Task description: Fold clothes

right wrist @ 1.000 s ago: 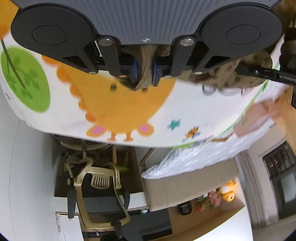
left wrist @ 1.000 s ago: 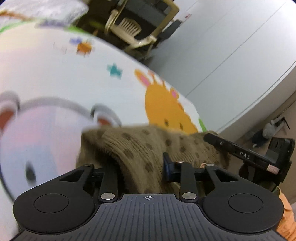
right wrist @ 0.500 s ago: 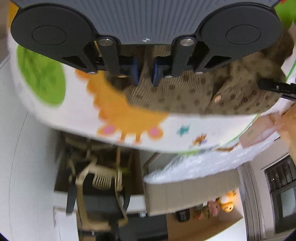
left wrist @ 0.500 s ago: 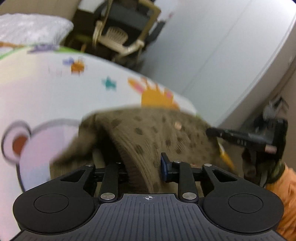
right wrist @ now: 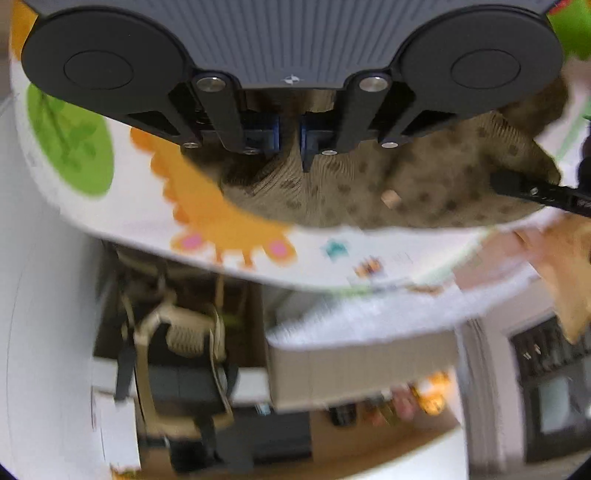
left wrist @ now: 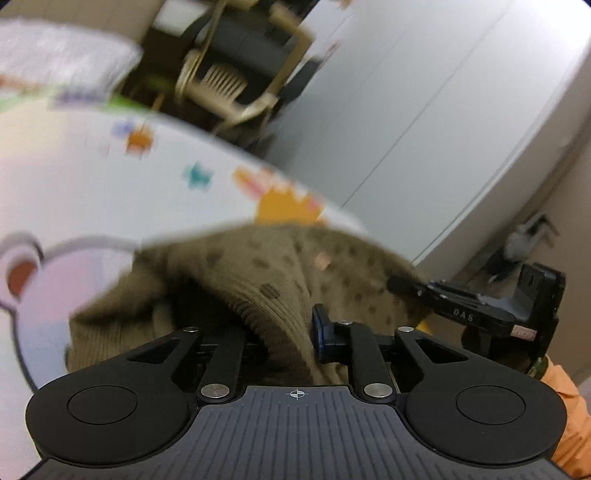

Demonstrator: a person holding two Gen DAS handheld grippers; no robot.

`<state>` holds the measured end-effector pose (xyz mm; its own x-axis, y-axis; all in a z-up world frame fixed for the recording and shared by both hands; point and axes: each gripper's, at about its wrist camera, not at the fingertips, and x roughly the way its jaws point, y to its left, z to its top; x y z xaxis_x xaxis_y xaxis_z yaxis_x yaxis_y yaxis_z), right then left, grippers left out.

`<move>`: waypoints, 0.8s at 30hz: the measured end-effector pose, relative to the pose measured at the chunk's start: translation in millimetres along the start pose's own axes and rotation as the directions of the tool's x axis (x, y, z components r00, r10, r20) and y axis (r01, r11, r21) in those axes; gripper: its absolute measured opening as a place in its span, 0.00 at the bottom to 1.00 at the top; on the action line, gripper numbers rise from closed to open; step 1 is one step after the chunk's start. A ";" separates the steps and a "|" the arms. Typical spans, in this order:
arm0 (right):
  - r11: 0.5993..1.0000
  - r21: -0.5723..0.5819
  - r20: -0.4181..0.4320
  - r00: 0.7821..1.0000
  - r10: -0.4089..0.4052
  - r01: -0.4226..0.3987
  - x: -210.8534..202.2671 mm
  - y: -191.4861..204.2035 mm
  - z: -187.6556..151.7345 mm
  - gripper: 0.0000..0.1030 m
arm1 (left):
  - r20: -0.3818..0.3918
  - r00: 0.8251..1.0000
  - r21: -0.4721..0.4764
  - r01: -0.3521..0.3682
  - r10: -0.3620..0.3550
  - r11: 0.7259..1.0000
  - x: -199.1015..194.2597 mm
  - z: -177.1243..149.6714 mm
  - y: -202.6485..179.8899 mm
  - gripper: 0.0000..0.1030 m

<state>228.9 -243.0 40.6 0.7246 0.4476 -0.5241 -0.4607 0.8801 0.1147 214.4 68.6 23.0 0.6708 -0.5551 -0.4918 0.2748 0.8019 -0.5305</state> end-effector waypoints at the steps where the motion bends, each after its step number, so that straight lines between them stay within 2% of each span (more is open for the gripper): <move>1: 1.000 -0.005 0.015 1.000 0.010 -0.010 -12.8 2.2 1.2 0.09 | 0.022 1.000 0.020 0.009 -0.009 1.000 -12.5 1.5 -7.3 0.18; 2: 1.000 -0.009 0.029 0.999 0.020 -0.020 -25.6 4.5 2.3 0.09 | 0.030 0.999 0.034 0.012 -0.013 0.999 -21.5 -1.5 -12.3 0.18; 5: 1.000 -0.004 -0.038 0.999 -0.001 0.001 -32.6 3.3 -21.4 0.09 | 0.017 1.000 0.057 0.014 -0.015 0.998 -38.7 -19.5 -21.0 0.18; 7: 1.000 0.001 -0.090 0.996 -0.018 0.018 -35.1 1.9 -39.1 0.14 | -0.027 1.000 0.056 -0.012 0.014 0.998 -39.1 -41.2 -19.3 0.20; 9: 0.999 0.003 -0.136 0.990 -0.049 0.050 -37.6 -0.6 -57.3 0.18 | -0.087 0.995 0.049 -0.048 0.052 0.998 -32.9 -63.7 -14.0 0.28; 11: 0.996 0.037 -0.136 0.988 -0.074 0.080 -46.9 -9.9 -69.6 0.31 | -0.132 0.988 0.049 -0.075 0.081 0.996 -31.6 -79.4 -11.0 0.31; 12: 0.994 0.066 -0.123 0.989 -0.082 0.091 -53.5 -16.1 -72.9 0.41 | -0.140 0.987 0.054 -0.077 0.084 0.996 -34.0 -84.3 -10.2 0.38; 13: 0.990 0.098 -0.112 0.990 -0.088 0.099 -59.6 -22.5 -75.4 0.50 | -0.127 0.989 0.054 -0.072 0.079 0.996 -38.3 -83.9 -10.2 0.51; 15: 0.980 0.164 -0.092 0.991 -0.098 0.112 -71.4 -35.5 -79.8 0.55 | -0.101 0.993 0.054 -0.062 0.067 0.997 -46.8 -83.1 -10.1 0.59; 18: 0.963 0.233 -0.099 0.989 -0.113 0.133 -76.4 -49.6 -88.6 0.55 | -0.049 0.998 0.050 -0.046 0.049 0.998 -56.6 -75.3 -13.3 0.64; 20: 0.955 0.272 -0.120 0.988 -0.093 0.123 -69.3 -51.3 -96.6 0.53 | -0.031 0.999 0.050 -0.031 0.032 0.998 -55.0 -71.4 -16.8 0.68; 22: 0.945 0.311 -0.133 0.989 -0.058 0.097 -60.8 -49.7 -101.6 0.29 | -0.023 0.999 0.043 -0.021 0.022 0.999 -53.1 -70.4 -19.5 0.72; 24: 0.945 0.325 -0.092 0.996 -0.015 0.044 -61.9 -41.2 -96.0 0.16 | -0.021 1.000 0.031 -0.023 0.023 0.999 -50.8 -69.6 -22.6 0.74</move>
<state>153.8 -322.2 -12.7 0.6811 0.4182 -0.6010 -0.2372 0.9026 0.3593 126.1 63.3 11.9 0.6626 -0.5407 -0.5183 0.2804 0.8207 -0.4978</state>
